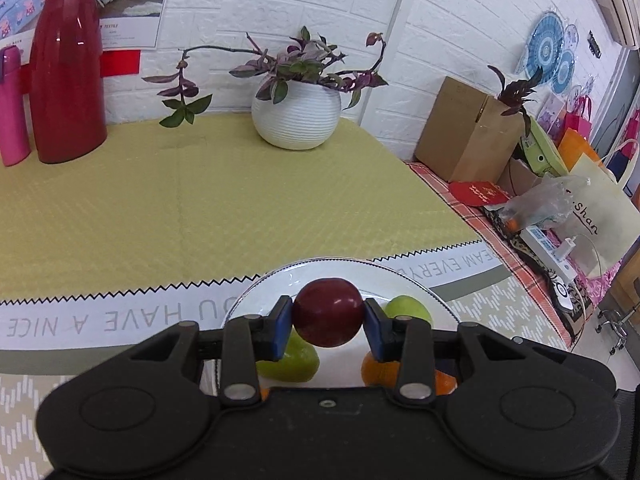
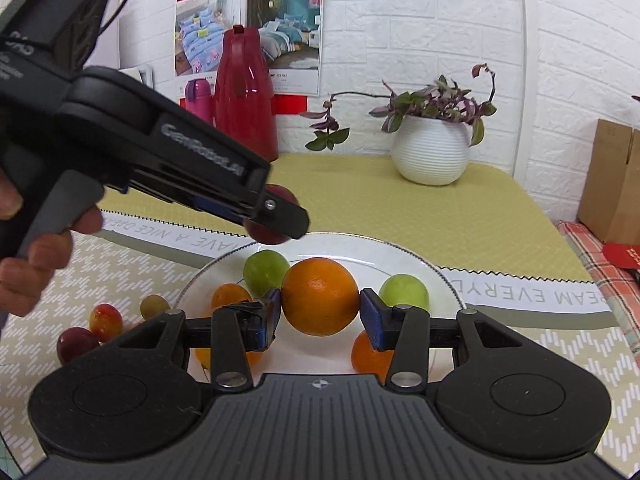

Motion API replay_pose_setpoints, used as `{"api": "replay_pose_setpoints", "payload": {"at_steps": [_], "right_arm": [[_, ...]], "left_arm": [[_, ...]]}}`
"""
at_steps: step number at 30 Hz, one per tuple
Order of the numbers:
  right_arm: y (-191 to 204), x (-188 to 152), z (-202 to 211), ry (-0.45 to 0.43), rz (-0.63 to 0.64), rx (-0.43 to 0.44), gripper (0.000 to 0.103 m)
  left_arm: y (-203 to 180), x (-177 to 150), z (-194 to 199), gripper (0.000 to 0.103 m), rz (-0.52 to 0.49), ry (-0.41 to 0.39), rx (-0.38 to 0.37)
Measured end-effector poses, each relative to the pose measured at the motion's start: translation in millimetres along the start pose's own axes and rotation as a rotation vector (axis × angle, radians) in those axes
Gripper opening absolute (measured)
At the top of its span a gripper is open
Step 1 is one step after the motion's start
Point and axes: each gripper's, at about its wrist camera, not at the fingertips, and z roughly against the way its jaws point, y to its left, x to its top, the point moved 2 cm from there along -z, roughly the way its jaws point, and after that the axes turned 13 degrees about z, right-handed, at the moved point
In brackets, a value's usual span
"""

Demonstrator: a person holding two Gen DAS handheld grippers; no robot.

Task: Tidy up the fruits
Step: 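Carry the red apple and large orange onto the plate and open both tools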

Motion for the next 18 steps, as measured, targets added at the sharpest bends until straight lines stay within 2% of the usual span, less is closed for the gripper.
{"api": "replay_pose_setpoints", "payload": {"at_steps": [12, 18], "right_arm": [[-1.4, 1.3, -23.1, 0.059, 0.045, 0.017, 0.075], [0.8, 3.4, -28.5, 0.075, 0.067, 0.021, 0.075]], "left_arm": [[6.2, 5.7, -44.4, 0.100, -0.006, 0.076, 0.008], [3.1, 4.0, -51.6, 0.100, -0.041, 0.080, 0.019]]}}
